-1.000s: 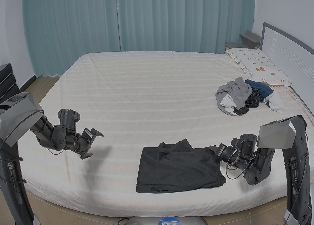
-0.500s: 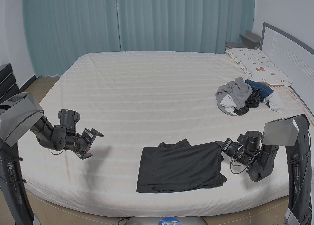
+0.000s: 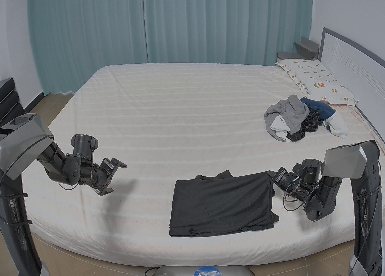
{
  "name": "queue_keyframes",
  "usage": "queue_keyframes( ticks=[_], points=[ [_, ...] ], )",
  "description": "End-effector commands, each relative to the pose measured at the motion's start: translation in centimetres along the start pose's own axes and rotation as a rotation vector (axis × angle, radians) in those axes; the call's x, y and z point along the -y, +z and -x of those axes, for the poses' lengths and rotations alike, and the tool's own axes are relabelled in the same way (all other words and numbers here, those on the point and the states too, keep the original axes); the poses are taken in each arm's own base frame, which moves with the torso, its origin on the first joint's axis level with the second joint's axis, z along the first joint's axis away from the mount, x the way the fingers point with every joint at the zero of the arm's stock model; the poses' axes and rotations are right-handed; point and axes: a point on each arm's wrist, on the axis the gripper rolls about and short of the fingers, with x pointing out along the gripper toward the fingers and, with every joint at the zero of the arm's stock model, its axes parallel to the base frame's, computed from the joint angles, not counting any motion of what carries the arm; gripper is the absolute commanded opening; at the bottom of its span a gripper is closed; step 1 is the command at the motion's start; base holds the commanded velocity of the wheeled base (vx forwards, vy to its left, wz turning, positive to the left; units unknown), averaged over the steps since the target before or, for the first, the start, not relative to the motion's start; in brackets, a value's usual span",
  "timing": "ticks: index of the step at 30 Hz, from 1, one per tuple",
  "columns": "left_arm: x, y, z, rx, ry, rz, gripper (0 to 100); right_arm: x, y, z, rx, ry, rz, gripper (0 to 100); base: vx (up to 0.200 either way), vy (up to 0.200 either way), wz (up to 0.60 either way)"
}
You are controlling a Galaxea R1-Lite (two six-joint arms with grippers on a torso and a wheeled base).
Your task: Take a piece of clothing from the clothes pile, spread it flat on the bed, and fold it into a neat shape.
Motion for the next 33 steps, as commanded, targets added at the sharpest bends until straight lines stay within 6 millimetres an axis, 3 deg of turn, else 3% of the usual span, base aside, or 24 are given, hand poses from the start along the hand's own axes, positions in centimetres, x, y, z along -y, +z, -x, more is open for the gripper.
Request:
queue_keyframes(
  ticks=[1,6,7,9,11,17,24,27,33],
  points=[
    [0.0,0.0,0.0,-0.001,0.001,0.0,100,0.1,-0.1,0.0,-0.003,-0.001,0.0,100,0.0,0.0,0.0],
    [0.0,0.0,0.0,-0.001,0.001,0.002,100,-0.8,-0.2,1.4,-0.019,0.005,0.001,100,0.0,0.0,0.0],
    [0.0,0.0,0.0,-0.001,0.001,0.0,100,-1.3,-0.1,3.0,-0.052,0.005,-0.005,100,0.0,0.0,0.0],
    [0.0,0.0,0.0,-0.001,0.001,0.002,100,-1.6,-0.2,3.9,-0.08,0.011,-0.007,100,0.0,0.0,0.0],
    [0.0,0.0,0.0,0.0,-0.001,0.002,100,-1.9,-0.7,6.0,-0.168,0.032,-0.013,100,0.0,0.0,0.0],
    [0.0,0.0,0.0,-0.001,0.001,0.005,100,-1.9,-2.2,8.3,-0.287,0.036,0.03,100,0.0,0.0,0.0],
    [0.0,0.0,0.0,-0.001,0.001,0.004,100,-1.8,-4.1,9.3,-0.392,0.05,0.115,100,-0.171,0.0,0.0],
    [-0.1,0.0,0.0,-0.001,0.002,0.002,100,-1.5,-4.3,9.0,-0.395,0.044,0.12,100,-0.2,0.0,0.0],
    [-0.1,0.0,0.0,0.0,0.003,0.001,100,-1.2,-4.2,8.5,-0.374,0.049,0.122,100,0.0,0.0,0.0]
  ],
)
